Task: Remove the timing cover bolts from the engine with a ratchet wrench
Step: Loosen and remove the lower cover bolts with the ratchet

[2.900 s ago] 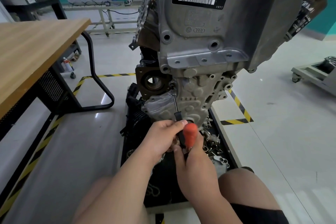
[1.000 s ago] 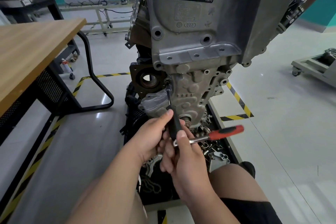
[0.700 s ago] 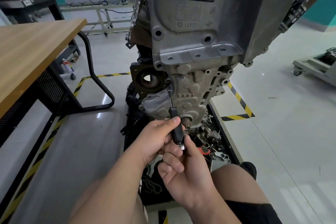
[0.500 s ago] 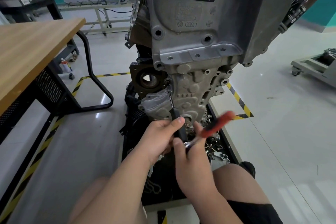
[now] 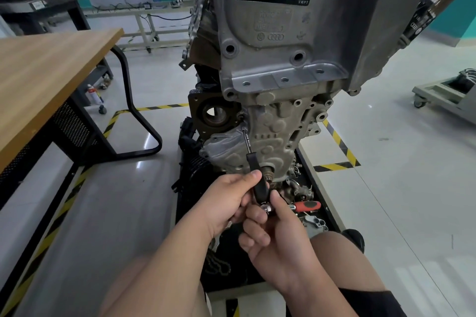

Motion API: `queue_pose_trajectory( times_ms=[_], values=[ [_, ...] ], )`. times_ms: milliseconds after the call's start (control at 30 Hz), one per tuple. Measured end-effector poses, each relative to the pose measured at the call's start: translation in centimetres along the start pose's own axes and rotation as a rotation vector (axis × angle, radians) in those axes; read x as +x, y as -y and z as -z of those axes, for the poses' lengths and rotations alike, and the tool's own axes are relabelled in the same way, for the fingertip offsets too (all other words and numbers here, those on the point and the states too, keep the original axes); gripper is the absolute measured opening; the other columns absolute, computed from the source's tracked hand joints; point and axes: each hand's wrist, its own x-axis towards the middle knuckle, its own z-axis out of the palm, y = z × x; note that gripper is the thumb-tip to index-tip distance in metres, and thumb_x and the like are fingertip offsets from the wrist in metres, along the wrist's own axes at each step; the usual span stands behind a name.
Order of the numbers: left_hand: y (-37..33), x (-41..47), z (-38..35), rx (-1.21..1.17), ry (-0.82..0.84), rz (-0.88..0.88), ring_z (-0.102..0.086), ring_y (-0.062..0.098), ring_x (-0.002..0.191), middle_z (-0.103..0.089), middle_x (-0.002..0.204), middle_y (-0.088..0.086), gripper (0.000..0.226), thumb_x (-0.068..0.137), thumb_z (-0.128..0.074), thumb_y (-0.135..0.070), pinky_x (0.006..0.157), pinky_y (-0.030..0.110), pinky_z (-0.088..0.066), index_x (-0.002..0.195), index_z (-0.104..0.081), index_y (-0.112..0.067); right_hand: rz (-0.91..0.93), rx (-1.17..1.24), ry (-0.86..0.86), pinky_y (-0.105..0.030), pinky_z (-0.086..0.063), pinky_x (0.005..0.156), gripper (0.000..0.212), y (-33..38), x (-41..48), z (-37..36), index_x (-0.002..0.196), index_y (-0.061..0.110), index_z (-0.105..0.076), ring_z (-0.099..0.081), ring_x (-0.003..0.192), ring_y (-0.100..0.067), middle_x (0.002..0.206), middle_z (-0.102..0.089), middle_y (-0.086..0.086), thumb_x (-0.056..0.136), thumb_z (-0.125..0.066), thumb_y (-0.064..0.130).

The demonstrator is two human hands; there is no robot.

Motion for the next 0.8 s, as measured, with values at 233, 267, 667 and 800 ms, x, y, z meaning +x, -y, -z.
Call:
queue_pose_trajectory(
  times_ms=[233, 267, 667, 800],
  values=[
    [0.4, 0.2, -1.1, 0.061, -0.108, -0.079, -0.032, 0.010, 0.036, -0.042, 0.048, 0.001, 0.044, 0.087, -0.066, -0.043, 0.036, 0.019, -0.025, 0.048, -0.058, -0.023, 0.590, -1.359, -0.387, -0.027, -0.048, 0.061, 0.048, 0.6, 0.1, 1.6, 0.137, 0.034, -0.018, -0.066, 0.070, -0.013, 0.079, -0.062, 0.009, 0.099, -0.047, 0.037],
    [0.4, 0.3, -1.1, 0.058, -0.118, -0.079, -0.034, 0.011, 0.037, -0.043, 0.050, 0.004, 0.040, 0.085, -0.068, -0.046, 0.037, 0.019, -0.026, 0.054, -0.061, -0.022, 0.679, -1.594, -0.398, -0.030, -0.047, 0.062, 0.054, 0.5, 0.0, 1.8, 0.136, 0.040, -0.008, -0.067, 0.076, -0.015, 0.081, -0.063, 0.010, 0.097, -0.046, 0.041],
    [-0.2, -0.1, 0.2, -0.011, 0.051, -0.068, -0.036, 0.006, 0.038, -0.040, 0.046, -0.009, 0.032, 0.081, -0.062, -0.045, 0.035, 0.017, -0.026, 0.088, -0.075, -0.017, -0.112, 0.338, 0.118, -0.021, -0.034, 0.035, 0.044, 0.4, -0.2, -0.4, 0.081, -0.001, -0.062, -0.033, 0.029, -0.007, 0.053, -0.041, 0.005, 0.089, -0.048, 0.039],
    [0.2, 0.0, 0.1, 0.007, -0.029, -0.077, -0.044, 0.011, 0.043, -0.041, 0.047, -0.008, 0.021, 0.084, -0.067, -0.037, 0.038, 0.018, -0.028, 0.072, -0.068, -0.020, -0.125, 0.298, 0.062, -0.022, -0.035, 0.036, 0.041, 0.0, 0.1, -0.2, 0.085, 0.003, -0.061, -0.033, 0.030, -0.008, 0.054, -0.043, 0.005, 0.094, -0.045, 0.039]
  ],
)
